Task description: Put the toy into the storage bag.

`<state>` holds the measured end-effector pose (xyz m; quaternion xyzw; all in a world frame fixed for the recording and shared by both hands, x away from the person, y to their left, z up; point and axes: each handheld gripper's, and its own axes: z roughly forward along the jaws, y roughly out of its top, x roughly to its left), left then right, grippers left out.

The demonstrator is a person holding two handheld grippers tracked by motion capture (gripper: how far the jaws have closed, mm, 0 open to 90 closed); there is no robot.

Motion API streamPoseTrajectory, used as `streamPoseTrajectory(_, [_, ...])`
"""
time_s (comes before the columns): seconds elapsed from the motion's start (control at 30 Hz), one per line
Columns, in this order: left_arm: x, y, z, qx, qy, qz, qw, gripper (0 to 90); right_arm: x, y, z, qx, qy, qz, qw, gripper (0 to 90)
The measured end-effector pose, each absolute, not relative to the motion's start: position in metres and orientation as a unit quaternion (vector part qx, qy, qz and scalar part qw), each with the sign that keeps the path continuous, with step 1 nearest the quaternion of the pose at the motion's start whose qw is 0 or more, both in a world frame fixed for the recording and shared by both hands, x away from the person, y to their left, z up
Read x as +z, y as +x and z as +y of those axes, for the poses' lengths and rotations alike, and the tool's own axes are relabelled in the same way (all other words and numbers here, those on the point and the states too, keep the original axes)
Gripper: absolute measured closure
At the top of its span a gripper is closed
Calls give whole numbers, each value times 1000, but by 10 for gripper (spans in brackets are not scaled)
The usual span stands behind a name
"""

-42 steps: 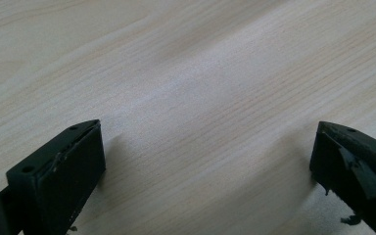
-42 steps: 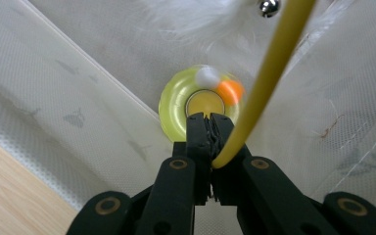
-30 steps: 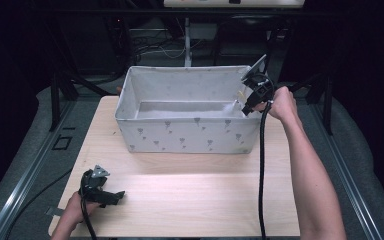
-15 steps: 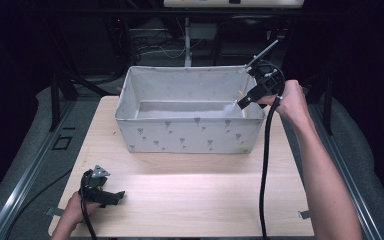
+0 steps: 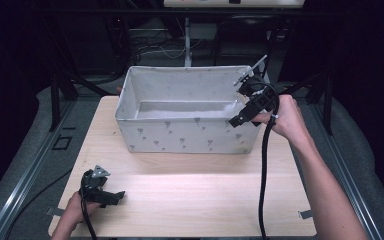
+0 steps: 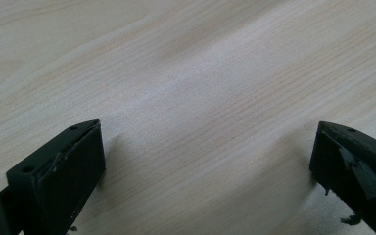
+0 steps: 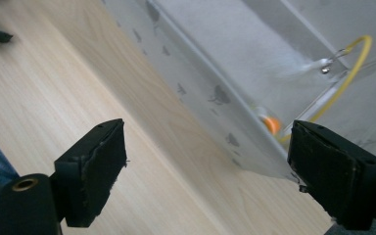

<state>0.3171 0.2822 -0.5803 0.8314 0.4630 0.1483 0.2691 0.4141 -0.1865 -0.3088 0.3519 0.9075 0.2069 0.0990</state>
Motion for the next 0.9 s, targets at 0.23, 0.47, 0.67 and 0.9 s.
streamPoseTrajectory(0.23, [-580, 317, 282, 149, 832, 462, 268, 0, -325, 399, -174, 201, 333, 917, 91, 109])
streamPoseTrajectory(0.47, [-580, 317, 282, 149, 833, 461, 268, 0, -353, 386, -161, 191, 314, 927, 75, 79])
streamPoseTrajectory(0.67, [-580, 317, 282, 150, 833, 460, 268, 0, -373, 377, -152, 183, 300, 933, 70, 65])
streamPoseTrajectory(0.9, [-580, 317, 282, 150, 833, 460, 269, 0, -398, 367, -147, 180, 294, 937, 58, 55])
